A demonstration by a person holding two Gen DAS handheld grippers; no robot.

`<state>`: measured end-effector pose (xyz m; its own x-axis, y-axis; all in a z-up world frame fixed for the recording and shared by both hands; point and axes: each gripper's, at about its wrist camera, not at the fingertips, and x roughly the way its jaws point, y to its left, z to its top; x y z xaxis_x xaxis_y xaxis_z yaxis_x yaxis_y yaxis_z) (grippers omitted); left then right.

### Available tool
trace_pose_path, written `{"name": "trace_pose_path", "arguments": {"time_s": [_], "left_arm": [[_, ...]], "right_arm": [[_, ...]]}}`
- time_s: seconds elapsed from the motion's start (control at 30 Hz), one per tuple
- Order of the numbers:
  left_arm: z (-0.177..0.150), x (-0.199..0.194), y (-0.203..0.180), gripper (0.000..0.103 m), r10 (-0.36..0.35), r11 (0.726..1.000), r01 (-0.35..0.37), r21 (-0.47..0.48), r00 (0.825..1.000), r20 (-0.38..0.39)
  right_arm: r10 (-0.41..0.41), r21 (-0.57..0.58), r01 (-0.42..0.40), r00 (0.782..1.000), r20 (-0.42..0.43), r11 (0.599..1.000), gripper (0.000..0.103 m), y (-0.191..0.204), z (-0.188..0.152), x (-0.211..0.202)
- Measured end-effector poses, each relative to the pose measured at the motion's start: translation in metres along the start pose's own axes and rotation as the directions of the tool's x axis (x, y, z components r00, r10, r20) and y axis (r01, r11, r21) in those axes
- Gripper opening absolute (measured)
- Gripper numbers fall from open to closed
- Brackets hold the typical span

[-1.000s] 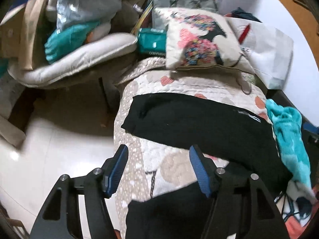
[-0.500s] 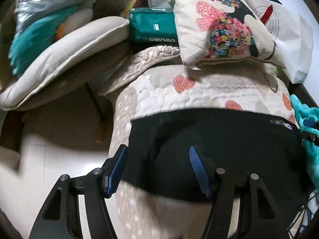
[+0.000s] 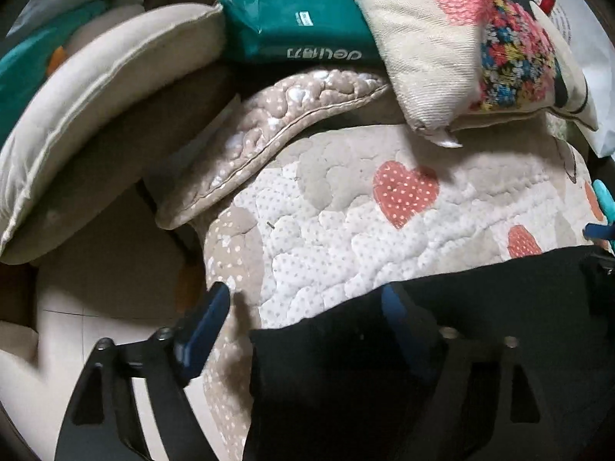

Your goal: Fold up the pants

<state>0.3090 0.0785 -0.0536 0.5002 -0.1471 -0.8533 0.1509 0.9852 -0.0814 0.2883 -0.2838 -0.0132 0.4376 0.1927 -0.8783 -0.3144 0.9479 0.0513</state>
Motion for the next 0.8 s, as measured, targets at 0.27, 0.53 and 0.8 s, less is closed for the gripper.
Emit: {"name": "trace_pose_path", "arguments": {"time_s": [0.27,0.53,0.8], "left_arm": [[-0.018,-0.013,0.006,0.027,-0.116,0.993,0.116,-0.021,0.993,-0.024],[-0.032,-0.065,-0.018,0.011,-0.117,0.993,0.116,0.034,0.992,0.041],[-0.055,-0.134,-0.018,0.011,-0.114,0.993,0.118,-0.021,0.983,0.145]], "right_arm": [[0.009,-0.111,-0.012,1.000,-0.028,0.994,0.071,0.035,0.000,0.016],[0.030,-0.102,-0.031,0.999,-0.012,0.994,0.020,0.058,-0.007,-0.020],[0.026,-0.109,-0.023,0.999,0.032,0.994,0.020,0.082,-0.039,-0.080]]}}
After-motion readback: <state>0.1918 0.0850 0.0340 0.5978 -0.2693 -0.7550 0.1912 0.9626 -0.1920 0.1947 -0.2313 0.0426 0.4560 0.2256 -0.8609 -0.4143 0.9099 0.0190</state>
